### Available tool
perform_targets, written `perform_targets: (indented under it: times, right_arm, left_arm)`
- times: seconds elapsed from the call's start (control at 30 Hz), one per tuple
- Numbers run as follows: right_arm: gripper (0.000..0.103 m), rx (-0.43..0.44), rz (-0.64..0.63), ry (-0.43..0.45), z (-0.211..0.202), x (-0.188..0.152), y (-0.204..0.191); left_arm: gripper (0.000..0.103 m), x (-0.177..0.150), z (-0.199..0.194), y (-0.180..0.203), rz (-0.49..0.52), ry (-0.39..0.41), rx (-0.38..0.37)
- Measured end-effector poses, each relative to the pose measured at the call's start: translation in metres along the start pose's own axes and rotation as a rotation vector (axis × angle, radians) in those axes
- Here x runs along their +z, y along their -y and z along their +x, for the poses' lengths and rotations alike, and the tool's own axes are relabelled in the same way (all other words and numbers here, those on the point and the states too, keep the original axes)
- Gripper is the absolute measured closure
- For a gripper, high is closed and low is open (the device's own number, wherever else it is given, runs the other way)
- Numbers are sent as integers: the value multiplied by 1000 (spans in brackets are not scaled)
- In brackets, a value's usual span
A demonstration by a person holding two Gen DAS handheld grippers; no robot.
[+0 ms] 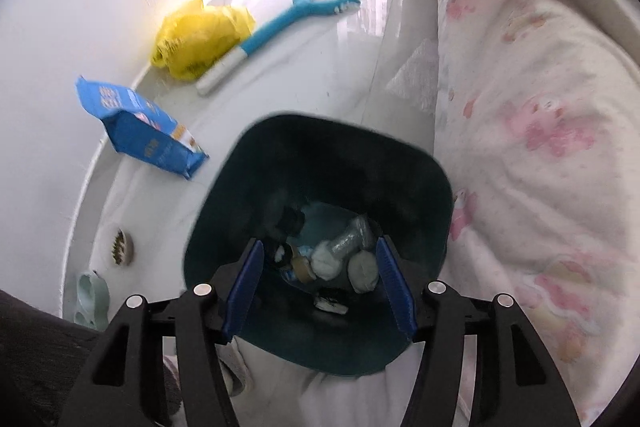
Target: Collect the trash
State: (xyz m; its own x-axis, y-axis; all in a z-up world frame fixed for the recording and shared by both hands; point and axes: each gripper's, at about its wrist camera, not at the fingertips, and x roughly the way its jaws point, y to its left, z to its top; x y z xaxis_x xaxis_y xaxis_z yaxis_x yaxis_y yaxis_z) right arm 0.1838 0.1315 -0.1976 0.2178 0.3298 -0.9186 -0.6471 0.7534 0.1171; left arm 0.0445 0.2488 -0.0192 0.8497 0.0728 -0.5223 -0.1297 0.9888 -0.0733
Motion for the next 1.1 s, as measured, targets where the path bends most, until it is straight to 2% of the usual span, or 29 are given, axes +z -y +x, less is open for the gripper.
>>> perform_targets:
  times: [0.1, 0.3, 0.47, 0.67, 0.9, 1.1]
  right_arm:
    - [36, 15, -2, 75, -27, 1, -2]
    - [31, 3, -3, 226, -87, -7, 1]
    - [25, -48, -13, 359, -145, -20, 10]
    - [18, -91, 0, 489, -203, -41, 28]
    - [9, -139, 62, 598, -262, -79, 60]
    - [4, -214, 115, 683, -317, -127, 87]
  left_arm:
    - [22, -1, -10, 13, 19, 25, 12]
    - [13, 4, -27, 36, 22, 75, 2]
    - [6, 5, -42, 56, 16, 115, -4]
    - [5, 5, -59, 84, 56, 160, 5]
    - [4, -5, -69, 103, 44, 178, 64]
    - [3, 7, -83, 119, 36, 217, 72]
